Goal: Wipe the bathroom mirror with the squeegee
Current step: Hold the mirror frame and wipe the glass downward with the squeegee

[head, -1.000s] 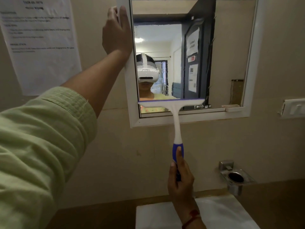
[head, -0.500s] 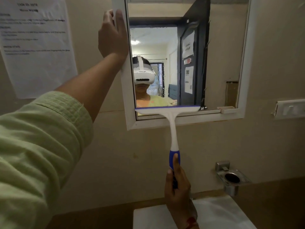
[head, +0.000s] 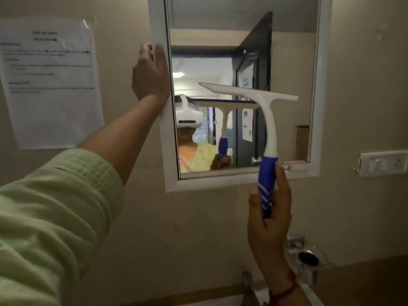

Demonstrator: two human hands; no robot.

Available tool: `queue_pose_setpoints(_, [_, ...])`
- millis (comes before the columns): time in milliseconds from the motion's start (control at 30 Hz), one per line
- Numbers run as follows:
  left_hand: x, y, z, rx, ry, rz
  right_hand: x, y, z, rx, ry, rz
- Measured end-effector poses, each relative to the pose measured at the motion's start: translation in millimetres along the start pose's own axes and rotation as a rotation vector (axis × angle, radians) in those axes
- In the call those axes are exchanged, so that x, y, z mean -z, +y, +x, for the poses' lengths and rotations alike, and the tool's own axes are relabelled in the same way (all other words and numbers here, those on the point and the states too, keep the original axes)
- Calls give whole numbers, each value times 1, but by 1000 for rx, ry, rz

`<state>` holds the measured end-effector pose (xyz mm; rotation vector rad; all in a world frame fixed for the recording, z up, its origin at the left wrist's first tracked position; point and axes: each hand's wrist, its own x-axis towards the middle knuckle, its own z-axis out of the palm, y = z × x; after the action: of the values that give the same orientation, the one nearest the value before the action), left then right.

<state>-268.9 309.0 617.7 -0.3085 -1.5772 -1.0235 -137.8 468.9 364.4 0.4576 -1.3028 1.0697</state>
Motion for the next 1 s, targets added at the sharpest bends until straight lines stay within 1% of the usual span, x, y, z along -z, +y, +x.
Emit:
queue_pose_setpoints(100, [0,0,2,15,-17,3,3,6,38,5,32,18])
queue_pose_setpoints(200, [-4,-6,2,-16,0,-7,-1,6,85,22,42,39])
queue_pose_setpoints(333, [-9,-12,3,-90,49,-38,-17,-4,155,166,-6,-8])
queue_pose_setpoints(500, [-9,-12,2,-91,60,-29,-31,-7,224,169,26,3])
queue_pose_setpoints(667, [-8,-9,0,-79,54,-37,-38,-6,254,186,18,14])
queue_pose_setpoints(1000, [-7,-6,-1,-90,51,-25,-54,7,280,216,35,-155])
